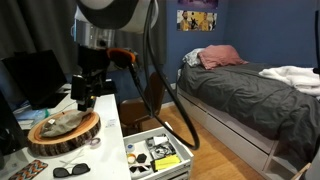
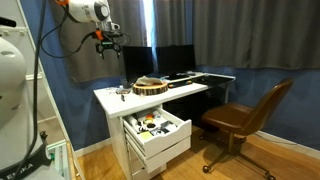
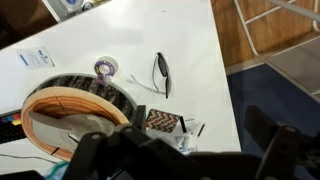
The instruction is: Pick up the sun glasses from the table and put them in the open drawer
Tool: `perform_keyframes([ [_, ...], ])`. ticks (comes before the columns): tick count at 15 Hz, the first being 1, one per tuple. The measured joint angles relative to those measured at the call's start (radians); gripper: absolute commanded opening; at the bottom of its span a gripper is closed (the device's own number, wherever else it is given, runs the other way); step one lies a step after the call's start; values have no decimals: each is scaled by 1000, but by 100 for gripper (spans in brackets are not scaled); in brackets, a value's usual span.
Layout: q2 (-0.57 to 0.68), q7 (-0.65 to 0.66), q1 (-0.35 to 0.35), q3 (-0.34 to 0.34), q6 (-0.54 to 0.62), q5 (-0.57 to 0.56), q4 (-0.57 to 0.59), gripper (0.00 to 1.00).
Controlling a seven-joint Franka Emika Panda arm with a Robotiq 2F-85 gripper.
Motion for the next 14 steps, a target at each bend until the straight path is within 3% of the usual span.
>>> perform_keyframes([
  [3,142,-58,8,0,46,-33,70,100],
  [14,545,-115,97,-36,33,-109,373,100],
])
